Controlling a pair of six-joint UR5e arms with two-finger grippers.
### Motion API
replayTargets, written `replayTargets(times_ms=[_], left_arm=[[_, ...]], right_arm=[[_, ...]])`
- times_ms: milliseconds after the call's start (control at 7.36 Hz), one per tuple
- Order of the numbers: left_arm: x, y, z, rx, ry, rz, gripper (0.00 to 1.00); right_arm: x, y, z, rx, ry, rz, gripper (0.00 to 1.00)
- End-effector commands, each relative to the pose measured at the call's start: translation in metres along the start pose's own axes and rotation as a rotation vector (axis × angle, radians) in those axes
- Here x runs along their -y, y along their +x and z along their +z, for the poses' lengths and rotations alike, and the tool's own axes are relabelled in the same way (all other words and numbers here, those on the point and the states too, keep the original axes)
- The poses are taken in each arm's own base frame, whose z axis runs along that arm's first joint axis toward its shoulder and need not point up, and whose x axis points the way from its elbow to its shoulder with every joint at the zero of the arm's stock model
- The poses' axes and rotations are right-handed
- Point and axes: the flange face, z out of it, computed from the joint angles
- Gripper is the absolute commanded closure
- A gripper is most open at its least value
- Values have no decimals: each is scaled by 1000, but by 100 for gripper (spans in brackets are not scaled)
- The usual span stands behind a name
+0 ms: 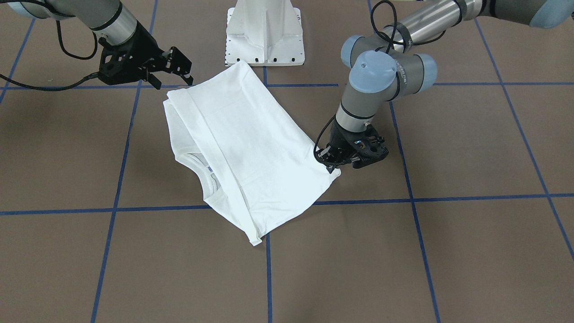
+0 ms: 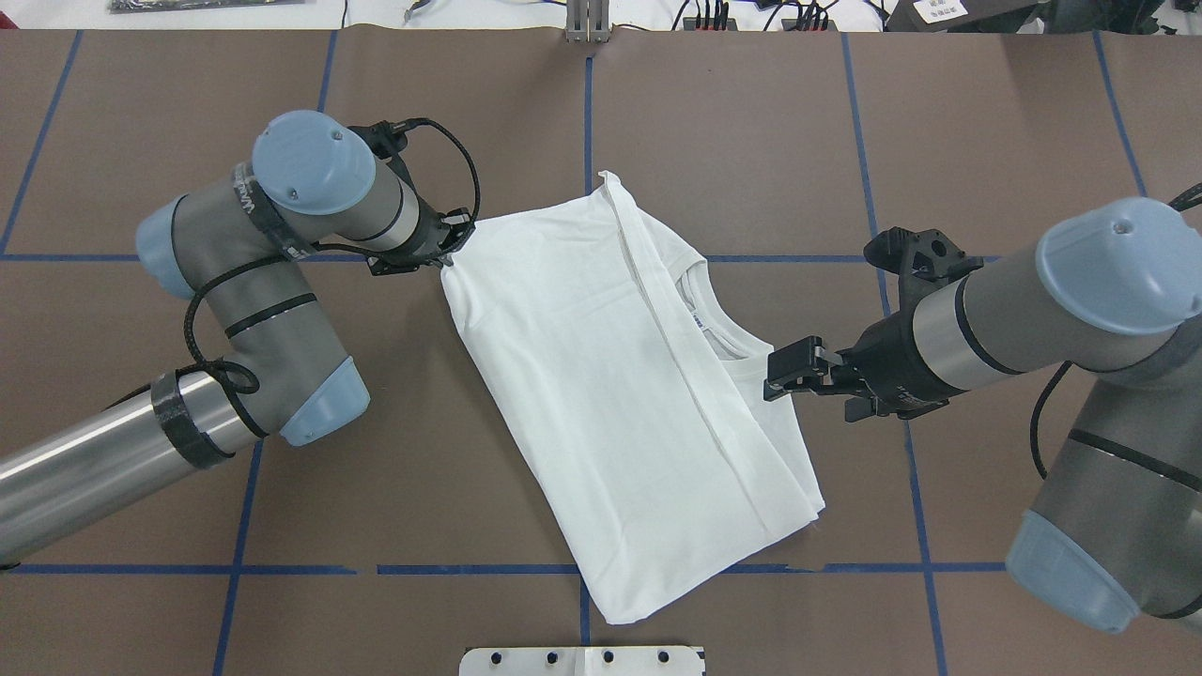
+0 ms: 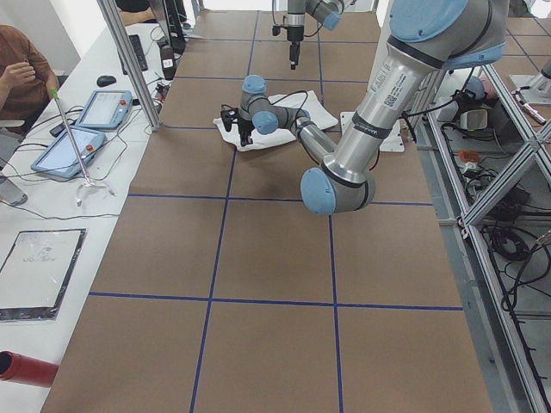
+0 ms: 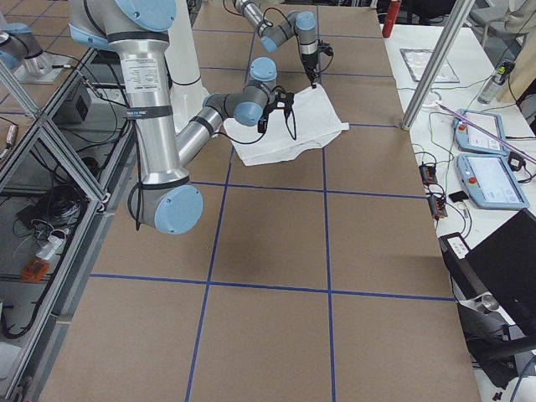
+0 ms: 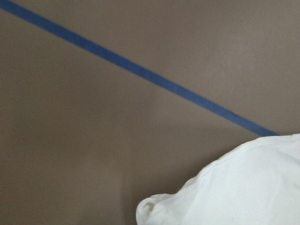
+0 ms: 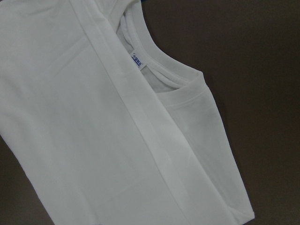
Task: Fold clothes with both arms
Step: 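Pull the shirt corner with the left gripper away from the robot to straighten it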
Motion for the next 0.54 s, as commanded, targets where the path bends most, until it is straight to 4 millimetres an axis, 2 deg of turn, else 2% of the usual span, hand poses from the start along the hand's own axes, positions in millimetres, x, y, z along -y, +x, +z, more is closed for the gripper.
replayTargets(times_ms=[0, 136, 272, 408], left_arm=[[40, 43, 21, -21, 79, 26, 100], [58, 49, 37, -93, 115, 39, 100], [76, 49, 40, -100, 139, 42, 100], [96, 61, 46, -111, 160, 51, 100]], right_arm=[[1, 1, 1, -4, 4, 1, 0], [1, 0, 1, -3, 5, 0, 0], [1, 1, 1, -4, 6, 2, 0], [1, 1, 1, -4, 6, 2, 0]])
